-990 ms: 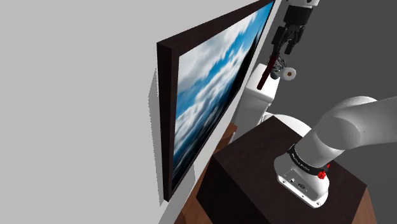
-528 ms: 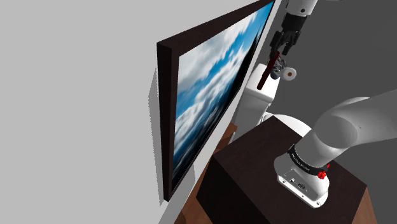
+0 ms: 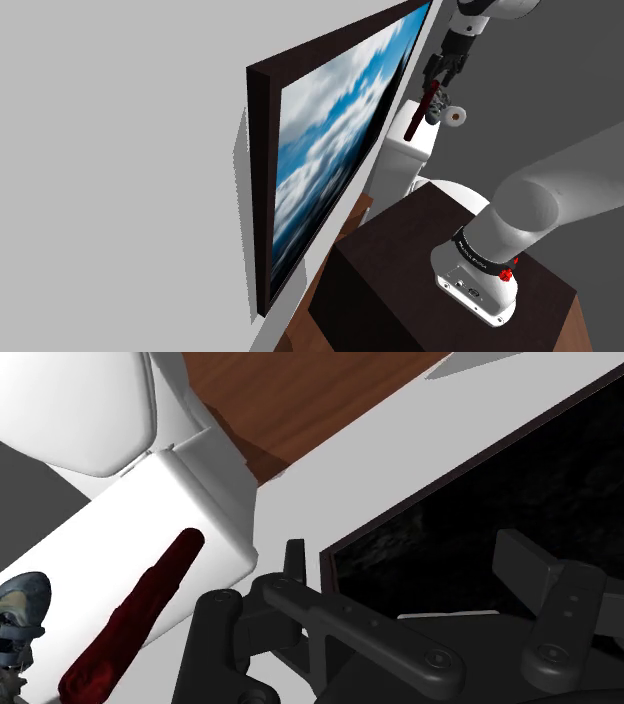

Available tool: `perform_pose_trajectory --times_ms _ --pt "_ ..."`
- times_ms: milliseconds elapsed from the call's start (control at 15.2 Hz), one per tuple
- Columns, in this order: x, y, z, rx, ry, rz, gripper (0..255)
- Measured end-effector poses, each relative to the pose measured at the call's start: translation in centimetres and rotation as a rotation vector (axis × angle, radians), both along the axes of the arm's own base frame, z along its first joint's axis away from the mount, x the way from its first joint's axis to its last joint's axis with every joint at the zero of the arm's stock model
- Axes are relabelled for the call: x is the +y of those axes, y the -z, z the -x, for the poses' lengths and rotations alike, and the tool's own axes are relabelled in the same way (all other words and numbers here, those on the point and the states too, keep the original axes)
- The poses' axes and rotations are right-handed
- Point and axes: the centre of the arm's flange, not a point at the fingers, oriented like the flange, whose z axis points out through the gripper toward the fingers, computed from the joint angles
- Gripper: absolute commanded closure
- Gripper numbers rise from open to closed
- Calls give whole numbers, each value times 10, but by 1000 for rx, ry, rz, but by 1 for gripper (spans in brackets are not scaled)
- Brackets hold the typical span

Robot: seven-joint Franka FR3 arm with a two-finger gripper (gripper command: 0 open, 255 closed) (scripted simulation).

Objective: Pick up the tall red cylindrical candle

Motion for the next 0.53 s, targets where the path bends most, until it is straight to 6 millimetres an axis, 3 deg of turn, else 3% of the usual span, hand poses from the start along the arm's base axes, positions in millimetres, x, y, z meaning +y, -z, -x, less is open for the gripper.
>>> perform_pose_trajectory --times_ms 528 --pt "-89 28 -34 -63 52 23 0"
